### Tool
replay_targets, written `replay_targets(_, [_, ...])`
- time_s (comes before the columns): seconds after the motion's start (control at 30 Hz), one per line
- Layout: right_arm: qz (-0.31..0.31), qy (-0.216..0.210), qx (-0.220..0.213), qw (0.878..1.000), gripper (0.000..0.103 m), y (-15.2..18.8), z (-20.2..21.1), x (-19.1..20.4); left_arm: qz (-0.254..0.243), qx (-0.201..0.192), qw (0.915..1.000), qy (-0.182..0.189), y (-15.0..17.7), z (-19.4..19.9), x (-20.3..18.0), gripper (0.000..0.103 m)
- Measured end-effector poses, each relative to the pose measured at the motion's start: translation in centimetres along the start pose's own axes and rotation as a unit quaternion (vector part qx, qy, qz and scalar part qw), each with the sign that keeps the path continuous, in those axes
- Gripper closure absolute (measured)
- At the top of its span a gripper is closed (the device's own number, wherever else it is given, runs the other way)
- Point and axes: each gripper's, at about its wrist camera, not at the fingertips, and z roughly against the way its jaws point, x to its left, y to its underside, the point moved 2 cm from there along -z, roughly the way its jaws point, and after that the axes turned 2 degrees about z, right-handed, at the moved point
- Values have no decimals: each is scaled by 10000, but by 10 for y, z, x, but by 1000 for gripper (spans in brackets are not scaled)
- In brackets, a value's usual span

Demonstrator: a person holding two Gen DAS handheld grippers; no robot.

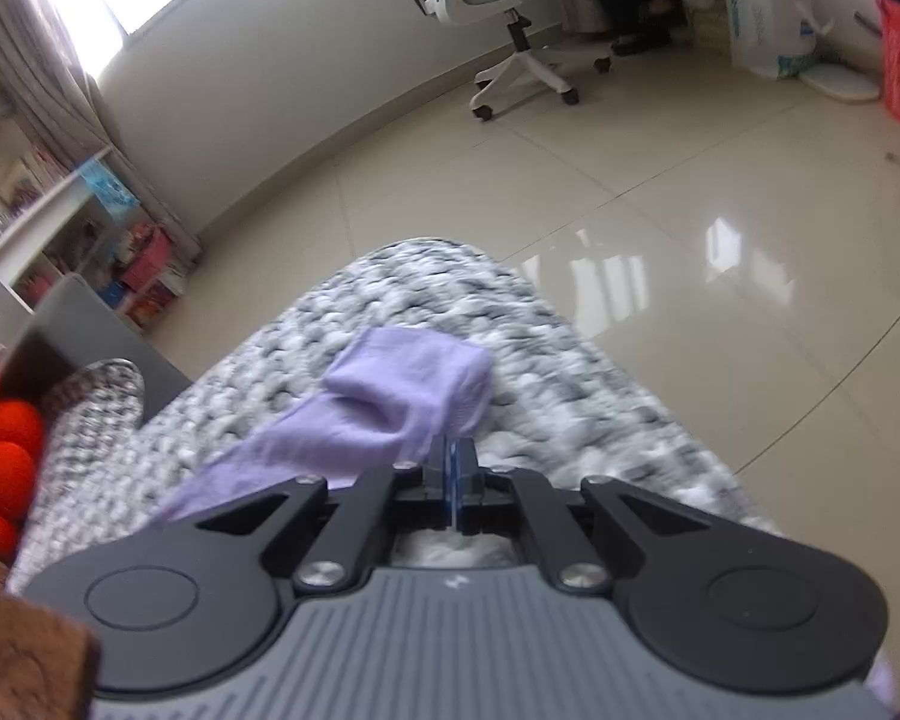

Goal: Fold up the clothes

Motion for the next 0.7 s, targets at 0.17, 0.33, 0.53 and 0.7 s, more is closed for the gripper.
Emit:
replay_targets(0.17, [-7,-24,-179,9998,92,-7,3,-9,6,189,9998,69,7,-4,3,99])
replay_targets(0.33, [-284,-189,-322,9989,63,-17,-2,-19,294,-4,9996,6,0,-1,6,70])
replay_targets(0.53, [-80,-114,-215,9997,59,-26,-27,-11,698,-311,9968,-245,-9,-7,13,70])
replay_targets(0.7, [343,-63,-104,9993,98,-22,-45,-1,1044,-212,9940,-253,-12,-25,17,70])
